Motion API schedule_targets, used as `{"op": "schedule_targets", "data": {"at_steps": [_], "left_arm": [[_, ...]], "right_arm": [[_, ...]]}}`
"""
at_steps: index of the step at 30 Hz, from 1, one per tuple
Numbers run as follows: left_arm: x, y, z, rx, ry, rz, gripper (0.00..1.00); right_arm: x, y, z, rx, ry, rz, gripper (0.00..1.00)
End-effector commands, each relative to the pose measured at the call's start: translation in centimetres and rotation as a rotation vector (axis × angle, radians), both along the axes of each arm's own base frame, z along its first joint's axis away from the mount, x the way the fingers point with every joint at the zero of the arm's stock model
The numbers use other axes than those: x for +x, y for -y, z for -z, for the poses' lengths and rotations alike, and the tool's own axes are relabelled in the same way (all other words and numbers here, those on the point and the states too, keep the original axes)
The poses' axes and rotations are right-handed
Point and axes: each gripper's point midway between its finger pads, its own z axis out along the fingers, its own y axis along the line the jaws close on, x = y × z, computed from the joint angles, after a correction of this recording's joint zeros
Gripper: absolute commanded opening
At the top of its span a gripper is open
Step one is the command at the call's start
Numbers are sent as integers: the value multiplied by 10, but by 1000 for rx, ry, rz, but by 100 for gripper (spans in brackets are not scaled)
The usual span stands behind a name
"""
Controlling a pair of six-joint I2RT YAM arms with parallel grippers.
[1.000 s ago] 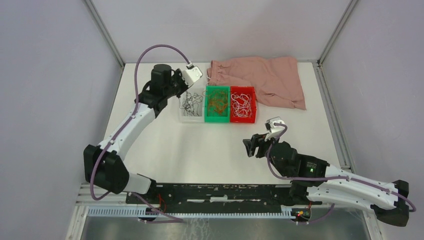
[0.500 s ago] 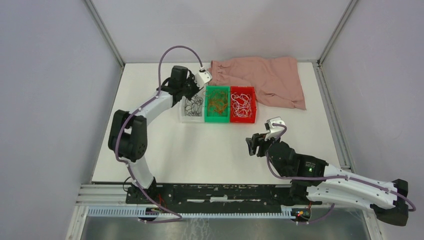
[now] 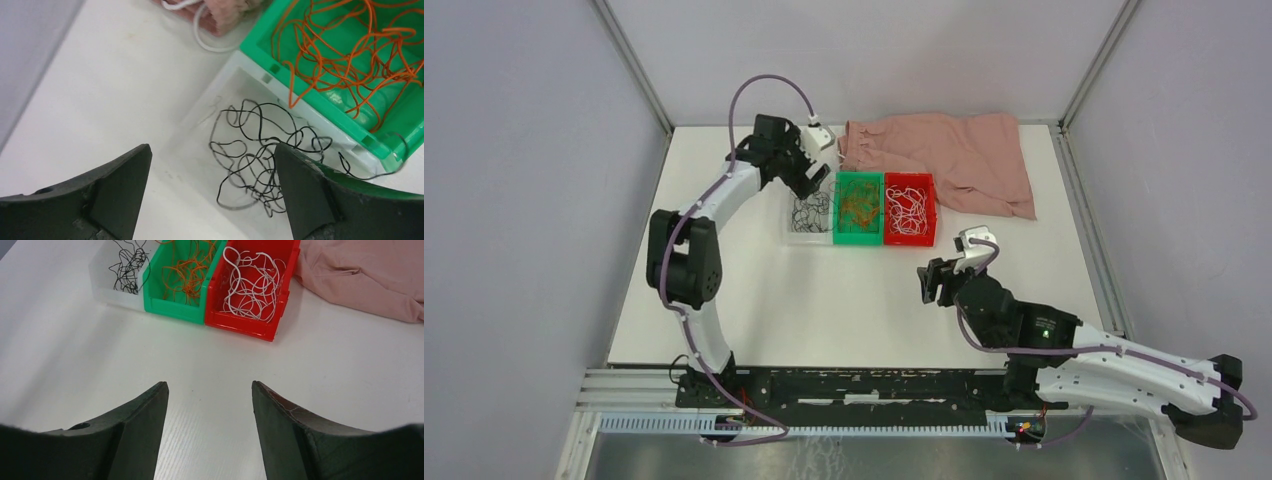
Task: Untangle the cables
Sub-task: Place the cable in the bin, then reset both arms
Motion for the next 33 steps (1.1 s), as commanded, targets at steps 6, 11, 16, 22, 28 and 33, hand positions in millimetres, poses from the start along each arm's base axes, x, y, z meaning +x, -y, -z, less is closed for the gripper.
{"op": "schedule_targets", "data": {"at_steps": [6, 11, 16, 22, 28, 33], "left_arm": [[-19, -41, -123, -53, 100, 9, 99], [-39, -52, -130, -79, 76, 12, 99], [-63, -72, -119, -294, -17, -79, 99], [-88, -122, -82, -446, 77, -285, 100], [-102, -143, -32, -486, 177, -422, 99], [-106, -146, -9, -564, 266, -484, 100]], "right_arm": [[22, -3, -26, 9, 23, 49, 72], [38, 8, -26, 25, -9, 93, 77], [61, 39, -7, -6, -22, 248, 99], [88, 107, 13, -122, 48, 543, 99], [104, 181, 37, -242, 120, 805, 100], [125, 214, 69, -265, 89, 845, 100]]}}
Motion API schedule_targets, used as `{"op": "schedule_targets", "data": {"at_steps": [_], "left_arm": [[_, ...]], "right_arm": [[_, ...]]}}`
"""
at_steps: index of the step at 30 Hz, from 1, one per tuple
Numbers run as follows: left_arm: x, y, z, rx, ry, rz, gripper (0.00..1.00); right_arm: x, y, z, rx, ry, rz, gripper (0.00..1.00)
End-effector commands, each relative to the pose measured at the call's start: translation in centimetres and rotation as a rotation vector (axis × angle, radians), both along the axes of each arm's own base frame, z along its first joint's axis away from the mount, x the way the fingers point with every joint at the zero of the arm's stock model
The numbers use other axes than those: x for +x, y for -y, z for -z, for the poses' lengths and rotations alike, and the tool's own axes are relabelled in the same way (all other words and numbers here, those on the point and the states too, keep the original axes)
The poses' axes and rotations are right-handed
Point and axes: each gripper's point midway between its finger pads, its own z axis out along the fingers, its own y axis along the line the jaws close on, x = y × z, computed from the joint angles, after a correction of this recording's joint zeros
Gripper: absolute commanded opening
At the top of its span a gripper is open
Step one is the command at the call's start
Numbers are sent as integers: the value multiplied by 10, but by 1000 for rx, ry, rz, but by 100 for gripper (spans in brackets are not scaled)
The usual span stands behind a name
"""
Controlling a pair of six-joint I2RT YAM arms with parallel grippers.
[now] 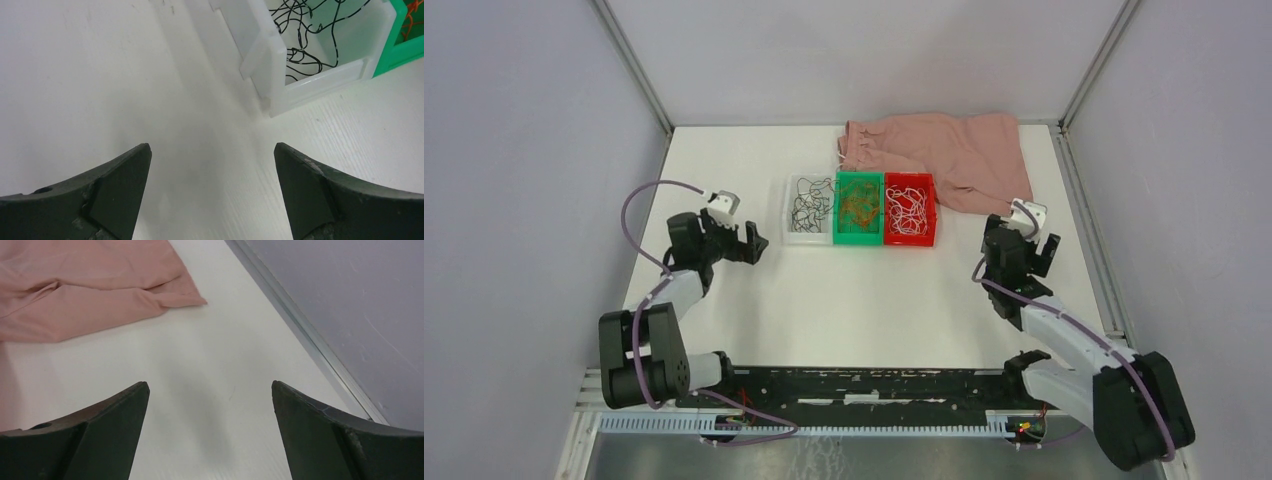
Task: Untangle the cables
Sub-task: Reset both arms
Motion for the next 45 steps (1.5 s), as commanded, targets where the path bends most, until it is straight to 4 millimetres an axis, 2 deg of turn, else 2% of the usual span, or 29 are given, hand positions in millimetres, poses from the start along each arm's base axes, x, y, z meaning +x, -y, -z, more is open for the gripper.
{"op": "schedule_targets", "data": {"at_steps": [1, 5, 10, 11, 12, 15, 16, 17, 18, 20, 23, 24, 26, 45], "left_arm": [[29, -6, -40, -73, 283, -97, 99], [29, -9, -36, -127, 357, -150, 99], [24, -18, -16, -135, 373, -226, 99], [23, -17, -23, -145, 414, -227, 99], [22, -19, -20, -137, 404, -235, 99], [17, -22, -23, -123, 436, -277, 99], [14, -23, -23, -116, 451, -293, 99], [10, -23, -22, -92, 467, -311, 99], [5, -21, -19, -65, 484, -319, 99], [3, -17, -26, -80, 547, -333, 99], [18, -17, -4, -10, 415, -344, 99], [26, -14, -5, -24, 412, -330, 99], [27, -14, -2, -6, 386, -327, 99], [26, -14, -5, -19, 402, -328, 99]], "right_arm": [[30, 15, -9, -11, 127, -3, 100], [42, 20, 13, 4, 129, -32, 100], [59, 22, 28, 16, 135, -66, 100], [61, 22, 32, 22, 134, -72, 100], [65, 21, 33, 21, 143, -89, 100], [76, -3, 45, 14, 112, -256, 99], [74, -2, 48, -5, 132, -254, 100], [76, -1, 43, -17, 164, -235, 100], [75, -2, 47, -19, 123, -231, 100], [77, -1, 51, -5, 76, -214, 99], [82, 3, 54, 17, 63, -213, 99], [84, 4, 56, 45, 52, -229, 100], [85, 6, 56, 55, 57, -237, 99], [85, 4, 56, 49, 52, -250, 99]]}}
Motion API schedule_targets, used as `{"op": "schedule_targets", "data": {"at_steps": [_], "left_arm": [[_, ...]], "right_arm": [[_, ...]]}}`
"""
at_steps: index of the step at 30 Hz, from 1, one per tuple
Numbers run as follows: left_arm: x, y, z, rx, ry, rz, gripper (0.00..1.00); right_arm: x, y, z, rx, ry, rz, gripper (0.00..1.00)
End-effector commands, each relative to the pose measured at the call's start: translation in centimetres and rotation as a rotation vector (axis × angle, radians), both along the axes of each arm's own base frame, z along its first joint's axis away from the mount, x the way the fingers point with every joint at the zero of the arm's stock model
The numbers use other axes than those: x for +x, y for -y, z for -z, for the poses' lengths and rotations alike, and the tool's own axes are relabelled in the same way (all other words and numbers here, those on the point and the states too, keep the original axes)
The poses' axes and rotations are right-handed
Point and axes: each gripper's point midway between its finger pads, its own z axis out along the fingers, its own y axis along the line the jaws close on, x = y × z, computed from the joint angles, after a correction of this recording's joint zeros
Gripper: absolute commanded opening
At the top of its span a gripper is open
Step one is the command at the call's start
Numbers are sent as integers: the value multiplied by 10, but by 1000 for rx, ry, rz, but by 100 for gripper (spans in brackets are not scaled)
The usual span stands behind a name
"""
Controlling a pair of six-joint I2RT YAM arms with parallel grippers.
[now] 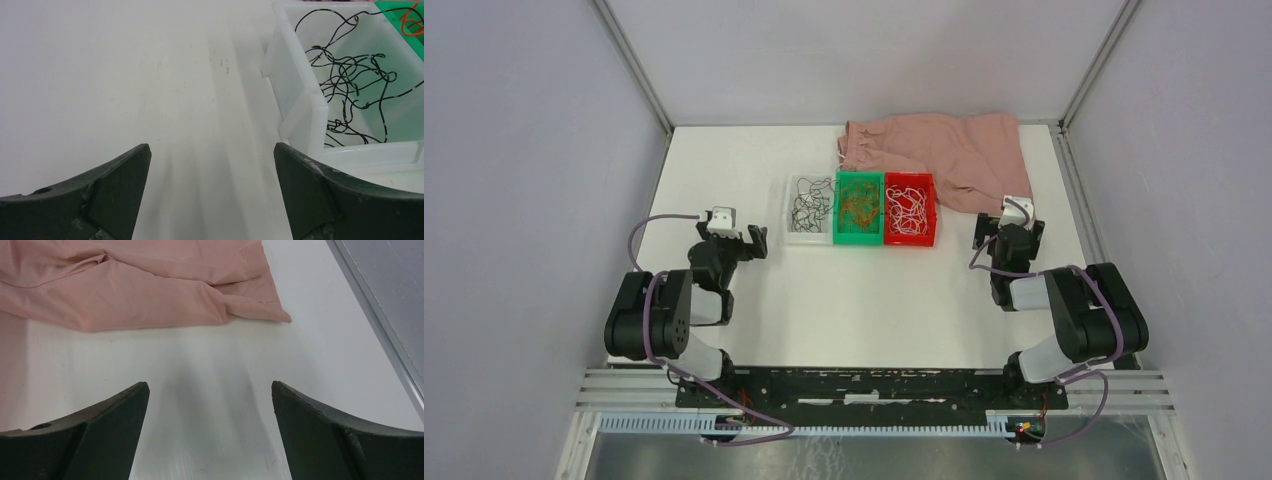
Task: Untangle the cables
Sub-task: Reset both arms
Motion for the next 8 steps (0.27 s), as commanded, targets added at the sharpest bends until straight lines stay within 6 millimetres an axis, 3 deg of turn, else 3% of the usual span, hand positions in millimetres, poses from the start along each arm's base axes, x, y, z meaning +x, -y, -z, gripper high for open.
{"op": "schedule_targets", "data": {"at_steps": [1, 8], "left_arm": [[5, -4, -12, 36, 45, -13, 99], [5, -3, -12, 36, 46, -13, 99]], "right_arm": [[13, -2, -21, 12, 72, -2, 99], [13, -3, -21, 16, 72, -12, 99]]}}
